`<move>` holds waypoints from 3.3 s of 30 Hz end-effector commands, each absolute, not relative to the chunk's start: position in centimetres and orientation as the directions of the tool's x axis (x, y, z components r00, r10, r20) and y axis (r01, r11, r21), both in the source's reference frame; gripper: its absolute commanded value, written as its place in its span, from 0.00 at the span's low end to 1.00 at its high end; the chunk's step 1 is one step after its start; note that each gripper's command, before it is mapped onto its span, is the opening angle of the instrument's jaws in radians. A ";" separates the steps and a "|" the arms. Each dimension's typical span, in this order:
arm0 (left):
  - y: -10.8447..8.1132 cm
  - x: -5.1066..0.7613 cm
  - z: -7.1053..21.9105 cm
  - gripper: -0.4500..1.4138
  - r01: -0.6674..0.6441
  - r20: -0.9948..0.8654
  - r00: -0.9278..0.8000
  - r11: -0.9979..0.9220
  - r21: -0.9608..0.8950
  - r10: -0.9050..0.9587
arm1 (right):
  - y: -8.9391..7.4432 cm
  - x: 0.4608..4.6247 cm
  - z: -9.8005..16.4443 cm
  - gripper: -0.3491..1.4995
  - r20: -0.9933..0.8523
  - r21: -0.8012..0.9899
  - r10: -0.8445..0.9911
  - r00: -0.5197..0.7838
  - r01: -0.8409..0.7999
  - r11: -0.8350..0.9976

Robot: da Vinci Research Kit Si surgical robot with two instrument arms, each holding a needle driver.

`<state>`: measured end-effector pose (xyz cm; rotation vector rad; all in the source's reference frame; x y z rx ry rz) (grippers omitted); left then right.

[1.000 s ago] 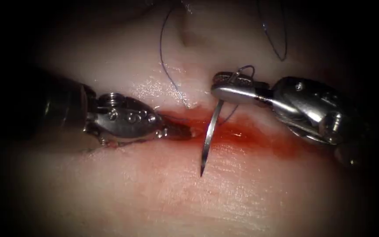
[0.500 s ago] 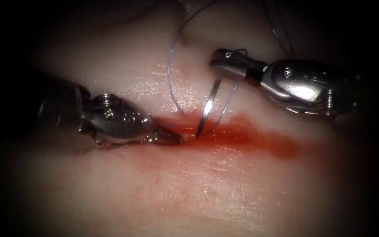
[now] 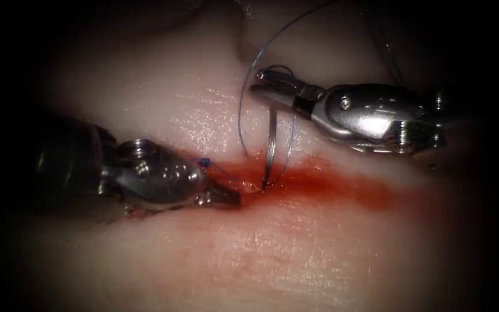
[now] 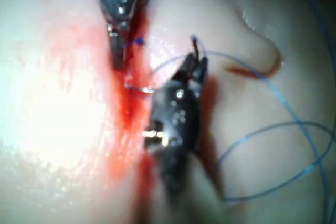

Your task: Wound Closure

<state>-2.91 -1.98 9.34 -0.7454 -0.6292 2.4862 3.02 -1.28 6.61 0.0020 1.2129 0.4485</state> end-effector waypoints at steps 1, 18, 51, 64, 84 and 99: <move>-2.1 -2.98 9.4 0.09 -0.296 -0.384 -0.747 -0.788 -0.540 0.543 | -1.3 3.12 6.6 0.00 -0.903 0.243 0.338 0.263 -0.335 0.910; -2.3 -2.89 9.3 0.11 -0.276 -0.406 -0.739 -0.792 -0.544 0.537 | -1.4 3.27 6.4 0.00 -0.932 0.238 0.319 0.174 -0.370 0.898; -2.5 -2.85 9.5 0.09 -0.261 -0.415 -0.742 -0.797 -0.544 0.526 | -1.3 3.34 6.2 0.00 -0.964 0.132 0.214 0.156 -0.415 0.900; -2.5 -2.83 9.4 0.09 -0.259 -0.419 -0.739 -0.797 -0.546 0.528 | -1.4 3.43 6.4 0.00 -0.969 0.065 0.154 0.191 -0.405 0.912; -2.5 -2.84 9.4 0.09 -0.260 -0.419 -0.739 -0.797 -0.546 0.528 | -1.6 3.38 6.4 0.00 -0.967 0.061 0.155 0.204 -0.404 0.913; -2.5 -2.83 9.4 0.09 -0.258 -0.424 -0.735 -0.796 -0.547 0.529 | -1.8 3.44 6.4 0.00 -0.953 0.156 0.249 0.173 -0.424 0.892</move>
